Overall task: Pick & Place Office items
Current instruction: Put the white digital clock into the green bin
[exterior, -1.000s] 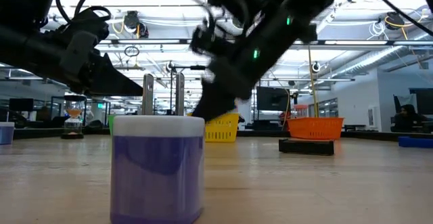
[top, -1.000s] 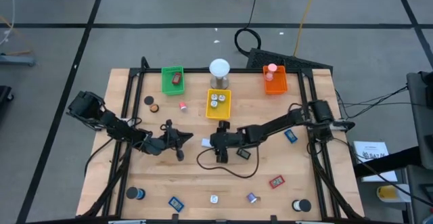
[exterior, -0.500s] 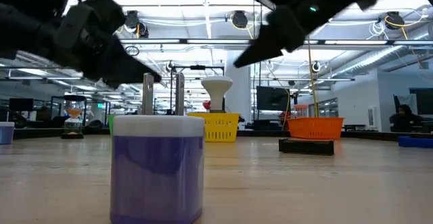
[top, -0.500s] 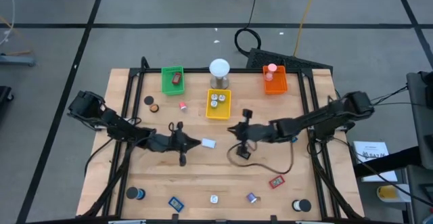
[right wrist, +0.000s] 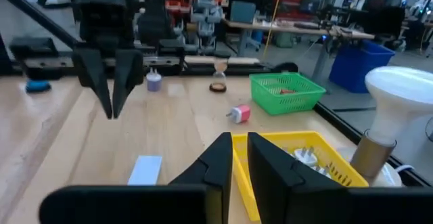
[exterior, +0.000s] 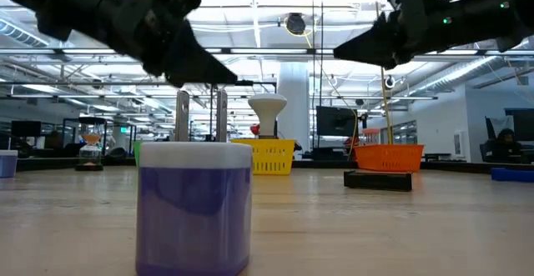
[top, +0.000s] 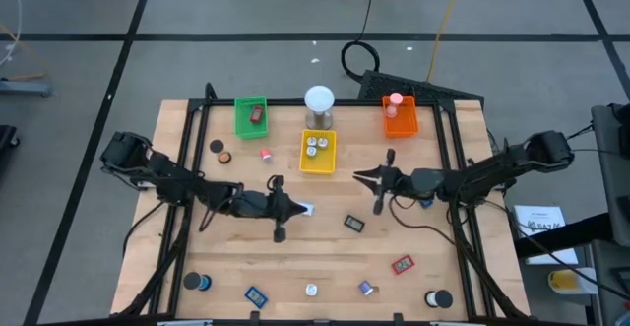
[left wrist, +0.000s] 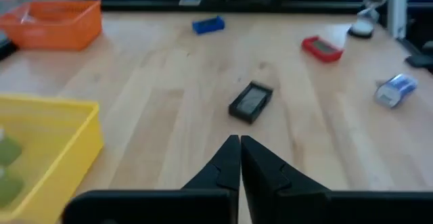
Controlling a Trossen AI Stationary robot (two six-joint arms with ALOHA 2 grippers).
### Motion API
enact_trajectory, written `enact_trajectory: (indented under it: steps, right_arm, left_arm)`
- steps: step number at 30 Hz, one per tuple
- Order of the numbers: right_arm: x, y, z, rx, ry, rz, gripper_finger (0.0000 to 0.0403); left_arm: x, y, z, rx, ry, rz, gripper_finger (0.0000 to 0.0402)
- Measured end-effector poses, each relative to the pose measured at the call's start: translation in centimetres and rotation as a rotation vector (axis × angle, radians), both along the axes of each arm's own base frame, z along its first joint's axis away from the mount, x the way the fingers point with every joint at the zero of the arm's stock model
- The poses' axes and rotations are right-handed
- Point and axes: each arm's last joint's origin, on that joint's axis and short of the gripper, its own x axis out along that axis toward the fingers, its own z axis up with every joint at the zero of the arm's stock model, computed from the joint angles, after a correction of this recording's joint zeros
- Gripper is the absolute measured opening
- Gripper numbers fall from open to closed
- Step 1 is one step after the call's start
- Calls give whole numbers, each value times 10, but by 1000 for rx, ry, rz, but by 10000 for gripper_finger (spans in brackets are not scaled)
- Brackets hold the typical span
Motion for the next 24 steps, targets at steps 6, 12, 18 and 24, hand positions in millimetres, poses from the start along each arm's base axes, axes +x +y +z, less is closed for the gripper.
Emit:
enact_trajectory:
  steps: [6, 12, 18, 24]
  right_arm:
    - [-10, -2, -2, -21, -12, -4, 15]
    - [-10, -3, 0, -36, -36, -3, 7]
    - [-10, -3, -2, 12, -27, -6, 8]
    - [-10, -3, -3, 11, -22, -6, 4]
  left_arm:
    - [13, 1, 16, -128, 22, -24, 21]
    - [13, 3, 12, -66, 171, 2, 4]
    - [10, 0, 8, -70, 232, -19, 15]
    - [12, 3, 10, -104, 238, 9, 57]
